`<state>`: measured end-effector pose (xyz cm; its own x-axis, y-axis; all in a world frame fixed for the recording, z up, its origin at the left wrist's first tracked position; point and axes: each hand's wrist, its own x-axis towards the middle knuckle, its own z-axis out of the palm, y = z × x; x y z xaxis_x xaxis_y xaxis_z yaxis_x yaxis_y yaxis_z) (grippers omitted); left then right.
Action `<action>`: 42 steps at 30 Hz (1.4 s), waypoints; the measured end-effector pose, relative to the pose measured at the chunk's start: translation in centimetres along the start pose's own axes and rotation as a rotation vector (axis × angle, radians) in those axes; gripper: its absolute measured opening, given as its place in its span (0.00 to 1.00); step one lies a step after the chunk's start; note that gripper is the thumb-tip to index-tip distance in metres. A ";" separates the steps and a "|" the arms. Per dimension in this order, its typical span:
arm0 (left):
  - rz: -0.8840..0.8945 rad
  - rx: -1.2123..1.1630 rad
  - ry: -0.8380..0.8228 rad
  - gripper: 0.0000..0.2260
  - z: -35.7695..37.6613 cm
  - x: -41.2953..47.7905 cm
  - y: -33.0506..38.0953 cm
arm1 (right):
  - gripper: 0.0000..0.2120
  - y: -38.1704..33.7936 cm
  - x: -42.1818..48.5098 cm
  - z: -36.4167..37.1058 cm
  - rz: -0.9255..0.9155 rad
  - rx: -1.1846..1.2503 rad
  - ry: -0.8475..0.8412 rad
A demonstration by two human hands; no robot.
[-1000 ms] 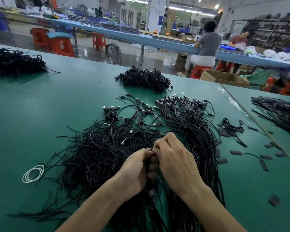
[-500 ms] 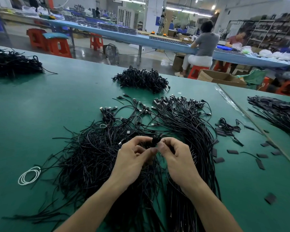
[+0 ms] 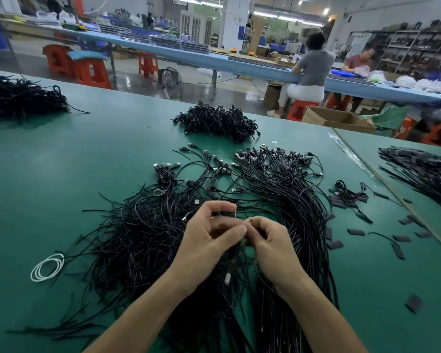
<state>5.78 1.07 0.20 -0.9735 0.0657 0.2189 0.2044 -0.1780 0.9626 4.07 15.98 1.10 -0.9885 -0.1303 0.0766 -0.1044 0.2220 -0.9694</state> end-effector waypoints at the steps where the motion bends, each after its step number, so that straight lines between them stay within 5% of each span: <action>1: 0.016 0.112 0.027 0.18 -0.1 0.0 -0.3 | 0.09 -0.1 0.1 0.0 -0.022 -0.011 0.042; 4: 0.009 0.343 0.193 0.20 -0.2 -0.1 -0.9 | 0.09 -0.4 0.4 -0.1 -0.074 -0.018 0.120; 8: -0.041 0.354 0.220 0.14 0.0 -0.1 -1.2 | 0.09 -0.7 0.2 0.5 -0.117 0.027 0.099; 14: -0.044 0.130 0.256 0.08 -0.2 0.4 -0.7 | 0.06 -0.4 -0.5 1.2 -0.094 0.004 0.017; 19: -0.130 -0.376 0.160 0.10 -0.3 0.4 0.6 | 0.08 0.3 -0.6 1.1 -0.030 0.010 -0.025; 24: 0.001 -0.176 0.080 0.09 0.0 0.0 0.3 | 0.07 0.4 -0.5 1.2 -0.027 -0.002 -0.017; 26: 0.065 -0.027 0.091 0.15 -0.1 -0.1 -0.2 | 0.07 0.3 -0.3 1.0 -0.037 -0.013 0.019; 31: -0.005 0.291 0.221 0.22 -0.5 -0.6 -1.3 | 0.06 0.0 -0.2 0.7 -0.072 -0.050 0.105; 39: -0.049 0.555 0.101 0.09 -0.8 -0.3 -1.5 | 0.06 0.5 -0.5 0.8 -0.056 -0.021 0.117; 42: -0.111 0.377 0.084 0.07 -0.7 -0.3 -1.1 | 0.07 0.6 -0.4 1.3 -0.026 0.044 0.096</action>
<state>5.76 0.57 -1.08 -0.9936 -0.0194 0.1116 0.1055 0.1998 0.9741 4.57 14.94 0.19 -0.9917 -0.0420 0.1215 -0.1271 0.1767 -0.9760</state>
